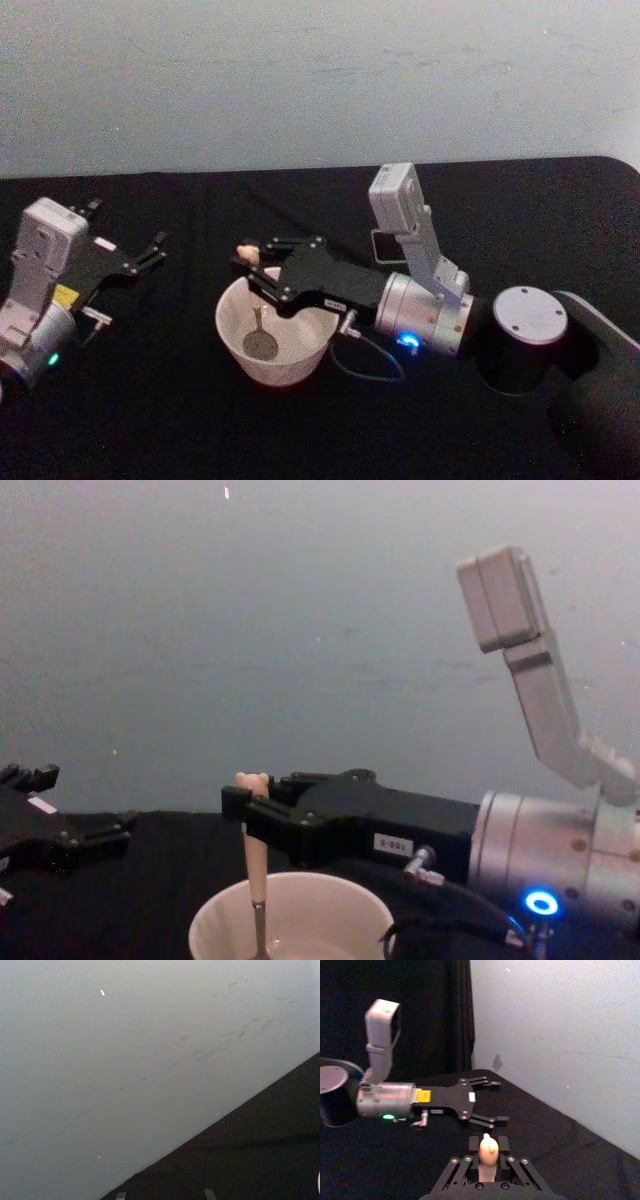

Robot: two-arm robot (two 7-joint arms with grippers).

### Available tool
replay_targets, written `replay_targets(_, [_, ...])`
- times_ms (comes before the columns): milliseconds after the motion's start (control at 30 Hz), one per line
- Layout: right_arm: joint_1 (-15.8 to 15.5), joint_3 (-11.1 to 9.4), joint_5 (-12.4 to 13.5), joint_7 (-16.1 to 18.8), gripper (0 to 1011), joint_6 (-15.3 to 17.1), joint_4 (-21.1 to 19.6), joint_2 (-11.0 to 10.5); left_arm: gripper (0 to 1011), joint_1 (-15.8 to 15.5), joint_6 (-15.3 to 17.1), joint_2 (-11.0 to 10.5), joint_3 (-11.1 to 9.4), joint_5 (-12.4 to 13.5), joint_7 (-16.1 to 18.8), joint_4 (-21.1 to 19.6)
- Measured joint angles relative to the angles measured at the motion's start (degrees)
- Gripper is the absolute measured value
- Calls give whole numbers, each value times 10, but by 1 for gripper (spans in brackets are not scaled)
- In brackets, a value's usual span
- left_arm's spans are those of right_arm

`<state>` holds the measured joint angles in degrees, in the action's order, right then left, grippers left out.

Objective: Pick up the stirring spoon with one hand, stir inside the cup, then place it back in its original position.

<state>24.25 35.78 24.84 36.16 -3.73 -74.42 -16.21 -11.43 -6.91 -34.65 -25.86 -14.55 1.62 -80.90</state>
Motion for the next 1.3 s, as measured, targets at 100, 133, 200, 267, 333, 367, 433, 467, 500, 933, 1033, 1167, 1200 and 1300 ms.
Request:
replay_targets(100, [11, 0, -4, -4, 224, -3, 20, 10, 1001, 0, 0, 0, 0, 0, 0, 0])
replay_targets(133, [15, 0, -6, -5, 224, -4, 26, 12, 1001, 0, 0, 0, 0, 0, 0, 0])
replay_targets(200, [20, -1, -8, -7, 224, -6, 35, 16, 1001, 0, 0, 0, 0, 0, 0, 0])
replay_targets(267, [27, -3, -11, -10, 224, -10, 48, 22, 1001, 0, 0, 0, 0, 0, 0, 0])
replay_targets(333, [33, -7, -15, -14, 224, -13, 58, 25, 1001, 0, 0, 0, 0, 0, 0, 0])
replay_targets(367, [34, -8, -15, -15, 224, -14, 60, 26, 1001, 0, 0, 0, 0, 0, 0, 0])
replay_targets(433, [36, -10, -17, -18, 224, -15, 64, 27, 1001, 0, 0, 0, 0, 0, 0, 0])
replay_targets(467, [36, -13, -18, -19, 225, -16, 67, 27, 1001, 0, 0, 0, 0, 0, 0, 0])
replay_targets(500, [37, -15, -18, -20, 224, -16, 68, 27, 1001, 0, 0, 0, 0, 0, 0, 0])
replay_targets(933, [9, -38, -13, -22, 224, -5, 33, -1, 1001, 0, 0, 0, 0, 0, 0, 0])
replay_targets(1033, [-6, -42, -5, -18, 224, 3, 11, -13, 1001, 0, 0, 0, 0, 0, 0, 0])
replay_targets(1167, [-18, -42, 2, -11, 224, 7, -8, -22, 1001, 0, 0, 0, 0, 0, 0, 0])
replay_targets(1200, [-21, -42, 4, -10, 224, 8, -13, -24, 1001, 0, 0, 0, 0, 0, 0, 0])
replay_targets(1300, [-34, -40, 12, -4, 225, 11, -33, -33, 1001, 0, 0, 0, 0, 0, 0, 0])
